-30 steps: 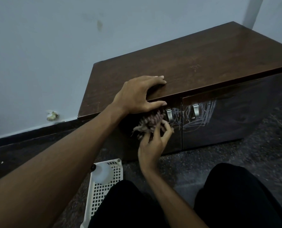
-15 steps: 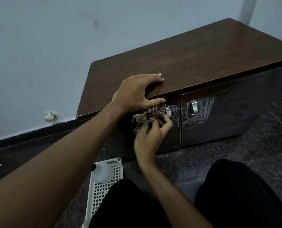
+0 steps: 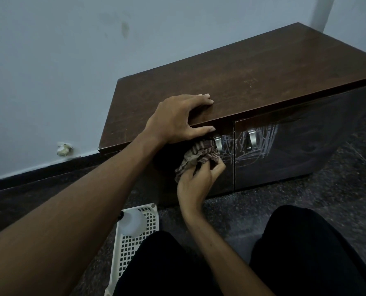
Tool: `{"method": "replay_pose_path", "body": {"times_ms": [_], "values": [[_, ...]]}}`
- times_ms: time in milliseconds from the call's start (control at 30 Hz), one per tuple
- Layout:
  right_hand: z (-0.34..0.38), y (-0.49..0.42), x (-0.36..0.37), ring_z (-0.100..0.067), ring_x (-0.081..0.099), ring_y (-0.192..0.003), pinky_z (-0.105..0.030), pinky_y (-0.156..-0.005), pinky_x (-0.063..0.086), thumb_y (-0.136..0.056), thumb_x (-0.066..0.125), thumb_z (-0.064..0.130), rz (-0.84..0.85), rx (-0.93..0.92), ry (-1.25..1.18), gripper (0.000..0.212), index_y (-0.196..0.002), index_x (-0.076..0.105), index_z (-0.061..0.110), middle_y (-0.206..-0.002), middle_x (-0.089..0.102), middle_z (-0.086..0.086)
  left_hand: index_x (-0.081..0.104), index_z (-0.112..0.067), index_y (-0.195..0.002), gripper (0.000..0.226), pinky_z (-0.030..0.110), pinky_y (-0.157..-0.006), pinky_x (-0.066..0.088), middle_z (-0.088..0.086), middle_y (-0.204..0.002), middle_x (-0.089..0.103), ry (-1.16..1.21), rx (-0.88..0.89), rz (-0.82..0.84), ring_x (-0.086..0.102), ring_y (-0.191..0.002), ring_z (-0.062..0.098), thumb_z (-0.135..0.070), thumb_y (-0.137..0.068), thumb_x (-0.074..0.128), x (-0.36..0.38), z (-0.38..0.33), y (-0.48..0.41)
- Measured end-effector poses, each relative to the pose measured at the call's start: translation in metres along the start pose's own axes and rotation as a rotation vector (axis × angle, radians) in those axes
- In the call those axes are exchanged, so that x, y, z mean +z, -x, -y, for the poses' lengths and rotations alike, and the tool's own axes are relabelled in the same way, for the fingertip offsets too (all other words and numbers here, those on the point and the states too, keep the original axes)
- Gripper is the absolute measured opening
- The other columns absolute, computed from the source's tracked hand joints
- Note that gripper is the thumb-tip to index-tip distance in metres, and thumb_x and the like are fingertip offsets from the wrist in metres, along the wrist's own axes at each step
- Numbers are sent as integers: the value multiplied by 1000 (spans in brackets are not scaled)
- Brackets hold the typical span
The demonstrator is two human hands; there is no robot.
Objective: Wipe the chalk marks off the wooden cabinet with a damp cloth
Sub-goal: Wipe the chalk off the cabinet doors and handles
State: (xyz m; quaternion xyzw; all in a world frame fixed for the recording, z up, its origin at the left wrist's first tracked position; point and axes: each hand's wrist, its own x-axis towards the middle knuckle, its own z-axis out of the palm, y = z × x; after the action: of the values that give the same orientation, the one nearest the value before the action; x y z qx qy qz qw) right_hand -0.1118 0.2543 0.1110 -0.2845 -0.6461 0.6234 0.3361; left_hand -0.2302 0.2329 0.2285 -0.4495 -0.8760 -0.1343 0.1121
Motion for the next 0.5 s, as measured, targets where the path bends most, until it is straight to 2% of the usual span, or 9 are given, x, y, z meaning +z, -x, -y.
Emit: {"method": "replay_pose_path", "body": {"times_ms": [67, 167, 200, 267, 333, 433, 500], "values": [[-1, 0, 0, 20, 35, -104, 7, -94, 24, -96, 57, 7, 19, -24, 36, 21, -113, 64, -4, -139, 35, -13, 59, -33, -135, 69, 47, -98, 54, -13, -144, 58, 2, 1, -6, 55, -133, 9, -72, -79, 64, 1, 1, 0], [-6, 0, -1, 10, 36, -109, 2, -99, 27, -95, 59, 6, 10, -53, 97, 19, -110, 65, -4, -140, 35, -14, 60, -33, -134, 68, 46, -98, 54, -13, -143, 58, 1, 8, -10, 55, -133, 8, -72, -79, 65, 1, 1, 0], [-9, 0, 0, 3, 39, -115, -6, -104, 32, -94, 59, 3, -1, -56, 105, 17, -108, 65, -4, -140, 35, -14, 59, -33, -134, 69, 46, -98, 54, -13, -143, 58, -2, 8, -7, 55, -133, 8, -73, -79, 65, 1, 1, -1], [-20, 3, 1, -12, 41, -128, -31, -111, 40, -91, 57, -2, -12, -41, 129, 13, -100, 65, -5, -142, 35, -15, 59, -33, -135, 69, 47, -98, 54, -13, -144, 58, -7, 6, 2, 55, -132, 9, -73, -79, 64, 1, 1, -1], [-31, 5, 1, -15, 35, -135, -43, -111, 41, -89, 58, -6, 6, -38, 158, 10, -96, 65, -6, -144, 34, -15, 58, -32, -136, 70, 47, -98, 54, -12, -144, 58, -7, 7, 5, 55, -132, 10, -73, -79, 64, 1, 1, 0], [-33, 7, 0, -19, 32, -139, -47, -111, 41, -89, 60, -3, 29, -27, 154, 8, -95, 65, -4, -144, 33, -13, 59, -32, -135, 69, 47, -99, 54, -11, -144, 58, 0, 13, -4, 55, -133, 10, -71, -80, 65, 0, 1, 0], [-23, 5, -1, -25, 40, -135, -45, -108, 43, -92, 59, 4, 45, -48, 114, 9, -95, 65, -1, -142, 34, -12, 60, -32, -135, 68, 47, -99, 54, -12, -143, 58, 1, 12, -11, 54, -133, 9, -70, -79, 66, -1, 0, 1]]}}
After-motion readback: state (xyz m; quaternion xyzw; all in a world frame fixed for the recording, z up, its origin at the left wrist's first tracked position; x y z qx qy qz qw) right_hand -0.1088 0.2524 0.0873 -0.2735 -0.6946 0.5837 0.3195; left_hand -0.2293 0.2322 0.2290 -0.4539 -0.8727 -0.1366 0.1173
